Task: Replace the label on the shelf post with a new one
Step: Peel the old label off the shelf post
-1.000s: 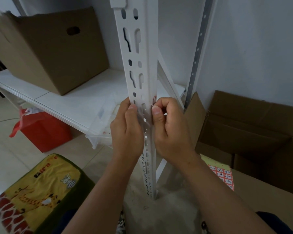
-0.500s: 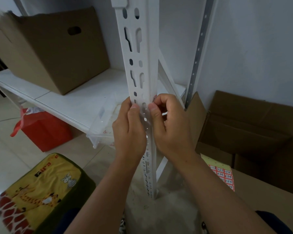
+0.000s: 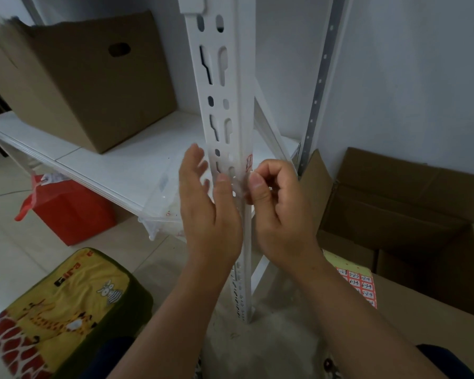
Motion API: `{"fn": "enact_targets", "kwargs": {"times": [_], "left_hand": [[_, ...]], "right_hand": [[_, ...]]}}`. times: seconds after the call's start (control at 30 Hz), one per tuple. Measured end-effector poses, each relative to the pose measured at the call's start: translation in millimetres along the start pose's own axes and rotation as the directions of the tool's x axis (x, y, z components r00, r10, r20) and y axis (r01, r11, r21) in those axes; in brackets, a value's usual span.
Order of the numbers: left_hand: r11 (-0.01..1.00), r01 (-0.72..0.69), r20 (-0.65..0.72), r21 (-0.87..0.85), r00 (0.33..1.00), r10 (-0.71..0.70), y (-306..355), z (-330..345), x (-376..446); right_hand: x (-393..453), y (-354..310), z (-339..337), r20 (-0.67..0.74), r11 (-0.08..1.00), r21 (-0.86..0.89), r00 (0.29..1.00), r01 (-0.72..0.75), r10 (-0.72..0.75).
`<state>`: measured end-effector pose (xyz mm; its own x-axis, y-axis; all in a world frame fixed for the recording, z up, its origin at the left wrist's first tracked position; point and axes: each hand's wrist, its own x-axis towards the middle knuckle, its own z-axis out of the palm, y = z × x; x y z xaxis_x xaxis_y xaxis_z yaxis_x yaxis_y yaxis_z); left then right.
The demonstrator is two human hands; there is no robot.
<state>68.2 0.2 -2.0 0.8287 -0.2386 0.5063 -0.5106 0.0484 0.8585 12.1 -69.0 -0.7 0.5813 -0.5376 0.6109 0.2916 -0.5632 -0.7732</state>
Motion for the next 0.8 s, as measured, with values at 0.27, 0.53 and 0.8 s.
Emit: {"fn": "enact_targets", "kwargs": {"times": [0.27, 0.53, 0.8], "left_hand": [[0.852, -0.458, 0.014, 0.252, 0.882, 0.470, 3.6, -4.7, -5.7], [0.864, -0.473, 0.058, 0.173, 0.880, 0.471, 2.8, -4.1, -4.6], [0.851, -0.489, 0.063, 0.194, 0.872, 0.486, 3.1, -7.4, -4.3]], "right_hand": [[2.7, -10.6, -16.4, 0.258, 0.703, 0.594, 0.920, -0.391, 0.295], [5.5, -8.6, -19.1, 0.373, 0.447, 0.760, 0.879, -0.472, 0.296], [5.5, -4.3, -17.3, 0.383, 0.465, 0.742, 0.875, -0.483, 0.296]]}}
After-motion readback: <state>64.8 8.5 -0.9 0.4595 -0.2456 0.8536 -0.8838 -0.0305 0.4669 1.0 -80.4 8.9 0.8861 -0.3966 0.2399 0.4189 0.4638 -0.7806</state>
